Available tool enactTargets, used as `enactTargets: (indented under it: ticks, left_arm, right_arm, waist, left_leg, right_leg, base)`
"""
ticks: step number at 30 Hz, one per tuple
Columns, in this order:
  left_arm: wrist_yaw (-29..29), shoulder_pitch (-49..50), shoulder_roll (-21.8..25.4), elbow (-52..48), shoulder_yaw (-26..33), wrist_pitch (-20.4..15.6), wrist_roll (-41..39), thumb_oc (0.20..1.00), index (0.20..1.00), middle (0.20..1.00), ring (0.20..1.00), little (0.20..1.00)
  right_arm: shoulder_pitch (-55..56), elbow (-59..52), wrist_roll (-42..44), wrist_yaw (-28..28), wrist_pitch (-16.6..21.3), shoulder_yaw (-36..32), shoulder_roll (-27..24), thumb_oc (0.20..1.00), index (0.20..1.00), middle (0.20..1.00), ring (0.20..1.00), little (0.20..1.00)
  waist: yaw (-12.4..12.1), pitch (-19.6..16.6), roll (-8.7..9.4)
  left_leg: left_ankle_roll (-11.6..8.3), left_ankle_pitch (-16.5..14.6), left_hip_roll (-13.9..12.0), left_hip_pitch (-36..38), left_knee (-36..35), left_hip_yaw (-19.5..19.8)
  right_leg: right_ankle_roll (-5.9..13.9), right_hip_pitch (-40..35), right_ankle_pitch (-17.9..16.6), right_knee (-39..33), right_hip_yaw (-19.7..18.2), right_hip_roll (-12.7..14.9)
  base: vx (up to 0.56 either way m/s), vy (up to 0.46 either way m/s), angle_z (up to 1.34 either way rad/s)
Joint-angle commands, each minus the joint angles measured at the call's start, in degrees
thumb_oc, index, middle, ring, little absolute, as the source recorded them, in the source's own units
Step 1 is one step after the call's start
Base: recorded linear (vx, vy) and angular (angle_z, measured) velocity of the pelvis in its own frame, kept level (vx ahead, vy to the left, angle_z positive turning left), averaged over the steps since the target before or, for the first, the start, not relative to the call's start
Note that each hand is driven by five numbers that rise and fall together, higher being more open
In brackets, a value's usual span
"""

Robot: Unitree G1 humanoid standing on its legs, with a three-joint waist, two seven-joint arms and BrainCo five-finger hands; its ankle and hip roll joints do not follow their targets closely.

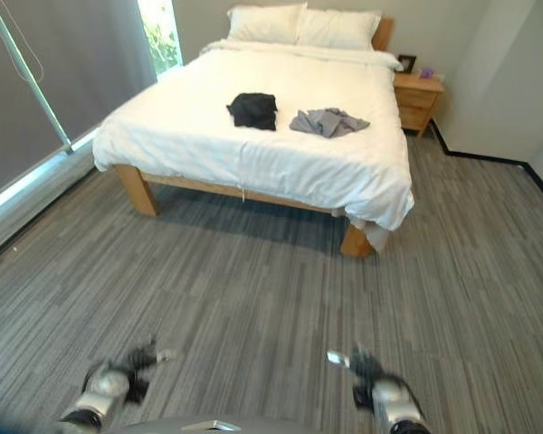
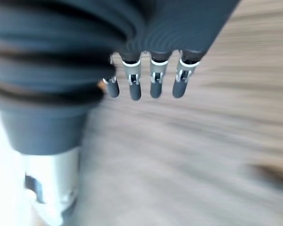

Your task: Pick up bed clothes into laundry basket.

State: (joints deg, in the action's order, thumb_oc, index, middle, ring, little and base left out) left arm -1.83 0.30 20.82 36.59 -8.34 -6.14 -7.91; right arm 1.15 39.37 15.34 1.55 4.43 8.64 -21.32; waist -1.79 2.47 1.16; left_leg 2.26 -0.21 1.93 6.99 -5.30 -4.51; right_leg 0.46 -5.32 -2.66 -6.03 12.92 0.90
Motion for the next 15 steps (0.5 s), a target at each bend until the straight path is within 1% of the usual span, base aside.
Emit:
enactTargets:
  ticks: [1,2,3,7,10,11,12,13,15]
  left_arm:
    - [0.0,-0.6,1.3,-2.5,1.9,-0.5,-5.7,1.000,1.000,1.000,1.000,1.000]
    - [-0.2,0.1,1.3,-5.2,2.4,-0.5,-6.4,1.000,1.000,1.000,1.000,1.000]
    - [-0.4,1.2,0.9,-9.2,2.9,-0.4,-8.0,1.000,1.000,1.000,1.000,1.000]
    - [0.2,1.7,1.0,-11.3,1.9,0.0,-7.2,1.000,1.000,1.000,1.000,1.000]
    - [1.1,3.7,1.3,-14.0,2.1,0.9,-6.0,1.000,1.000,1.000,1.000,1.000]
    - [0.3,5.3,1.9,-16.1,3.7,0.2,-4.0,1.000,1.000,1.000,1.000,1.000]
    - [0.3,5.4,1.9,-16.2,3.7,0.2,-3.9,1.000,1.000,1.000,1.000,1.000]
    - [-1.0,5.5,2.1,-16.9,4.5,-0.6,-2.1,1.000,1.000,1.000,1.000,1.000]
    - [-1.9,6.0,1.9,-15.5,5.3,-1.5,-1.0,1.000,1.000,1.000,1.000,1.000]
  right_arm:
    - [-1.1,-3.7,1.6,0.0,0.5,-0.7,-0.8,1.000,1.000,1.000,1.000,1.000]
    - [-0.7,-5.2,2.1,0.0,0.5,-1.2,-0.8,1.000,1.000,1.000,1.000,1.000]
    - [0.3,-8.9,3.0,0.7,0.7,-1.4,-0.2,1.000,1.000,1.000,1.000,1.000]
    - [1.2,-9.0,3.8,0.5,1.0,-1.4,0.9,1.000,1.000,1.000,1.000,1.000]
    - [2.6,-10.8,1.5,0.6,0.6,-1.6,0.8,1.000,1.000,1.000,1.000,1.000]
    - [4.2,-11.1,2.0,1.5,1.0,-1.5,1.2,1.000,1.000,1.000,1.000,1.000]
    - [4.2,-11.1,2.0,1.5,1.0,-1.5,1.2,1.000,1.000,1.000,1.000,1.000]
    - [4.4,-10.8,3.1,1.7,1.3,-1.0,1.6,1.000,1.000,1.000,1.000,1.000]
    - [4.6,-11.8,3.6,1.9,1.9,-0.1,1.7,1.000,1.000,1.000,1.000,1.000]
  waist:
    - [-0.1,-0.6,1.21]
    - [-0.2,-0.6,1.19]
    - [-0.3,-0.4,1.13]
    - [-0.7,-0.1,1.04]
    - [-0.8,0.4,1.02]
    - [-1.3,0.7,1.44]
    - [-1.3,0.6,1.47]
    - [-1.7,0.8,1.81]
    - [-2.2,1.3,2.47]
  left_leg:
    - [-2.73,-0.5,-1.6,-2.2,0.3,6.7]
    - [-2.69,-0.5,-1.5,-2.3,0.3,6.8]
    - [-2.57,-0.4,-1.4,-2.5,0.3,7.1]
    - [-2.32,-0.5,-1.2,-2.5,0.3,7.5]
    - [-2.25,-0.6,-1.2,-2.6,0.3,7.5]
    - [-2.23,-0.5,-1.1,-2.8,0.3,7.7]
    - [-2.23,-0.5,-1.1,-2.8,0.3,7.6]
    - [-2.29,-0.4,-1.1,-3.0,0.3,7.8]
    - [-2.42,-0.2,-1.1,-3.3,0.3,7.7]
  right_leg:
    - [5.65,-2.2,2.0,1.0,-0.3,5.1]
    - [5.66,-2.2,2.0,1.0,-0.2,5.2]
    - [5.75,-2.2,1.9,1.0,0.1,5.3]
    - [5.90,-2.2,1.8,1.0,0.4,5.6]
    - [6.05,-2.1,1.9,1.0,0.5,5.7]
    - [6.08,-1.9,1.9,1.0,0.6,5.6]
    - [6.08,-1.8,1.9,1.0,0.6,5.7]
    - [6.05,-1.6,1.8,1.0,0.6,5.6]
    - [5.99,-1.4,1.7,1.0,0.5,5.7]
  base:
    - [0.00,0.000,0.00]
    - [0.00,0.000,0.00]
    - [0.00,0.000,0.00]
    - [0.00,0.009,0.02]
    - [0.00,0.000,0.00]
    - [0.00,0.000,0.00]
    - [0.00,0.000,0.00]
    - [-0.05,-0.020,0.00]
    - [-0.05,-0.026,0.01]
